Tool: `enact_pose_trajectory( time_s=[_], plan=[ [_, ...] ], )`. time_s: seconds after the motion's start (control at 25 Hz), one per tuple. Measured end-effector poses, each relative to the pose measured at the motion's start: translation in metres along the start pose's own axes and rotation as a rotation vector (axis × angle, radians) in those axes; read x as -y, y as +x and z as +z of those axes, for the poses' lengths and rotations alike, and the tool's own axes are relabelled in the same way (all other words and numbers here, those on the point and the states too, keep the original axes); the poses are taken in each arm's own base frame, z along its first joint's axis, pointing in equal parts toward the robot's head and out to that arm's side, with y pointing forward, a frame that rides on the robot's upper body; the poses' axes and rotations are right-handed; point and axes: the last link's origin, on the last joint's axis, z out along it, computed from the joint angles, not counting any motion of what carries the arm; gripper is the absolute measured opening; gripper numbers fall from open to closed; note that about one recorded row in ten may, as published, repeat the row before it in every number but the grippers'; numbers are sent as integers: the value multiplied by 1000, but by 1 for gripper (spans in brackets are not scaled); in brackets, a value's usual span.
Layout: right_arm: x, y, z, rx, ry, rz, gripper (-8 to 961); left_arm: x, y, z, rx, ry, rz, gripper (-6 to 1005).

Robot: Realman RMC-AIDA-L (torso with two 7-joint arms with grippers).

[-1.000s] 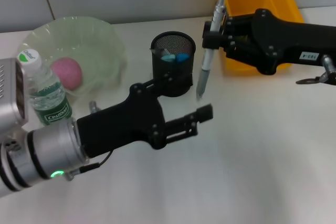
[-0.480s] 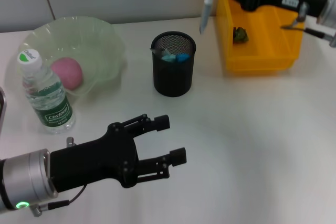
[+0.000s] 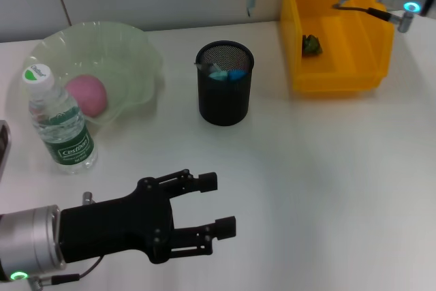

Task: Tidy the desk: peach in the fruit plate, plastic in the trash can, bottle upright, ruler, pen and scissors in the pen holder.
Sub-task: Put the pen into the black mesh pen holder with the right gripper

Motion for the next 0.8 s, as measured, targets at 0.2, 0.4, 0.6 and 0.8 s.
enact_pose_trajectory(
  time_s=[0.2,0.4,0.6,0.8],
  plan=[
    [-5,6,17,-56,3,-30,132,1,2,-7,-13,8,-4,829],
    [-13,21,29,-118,-2,-24,131,2,3,-11,-13,15,-9,829],
    [-18,36,36,-120,12,31,131,1,2,-13,-10,16,-12,829],
    [-20,51,39,-143,28,50,132,2,1,-16,-1,18,-8,829]
  ],
)
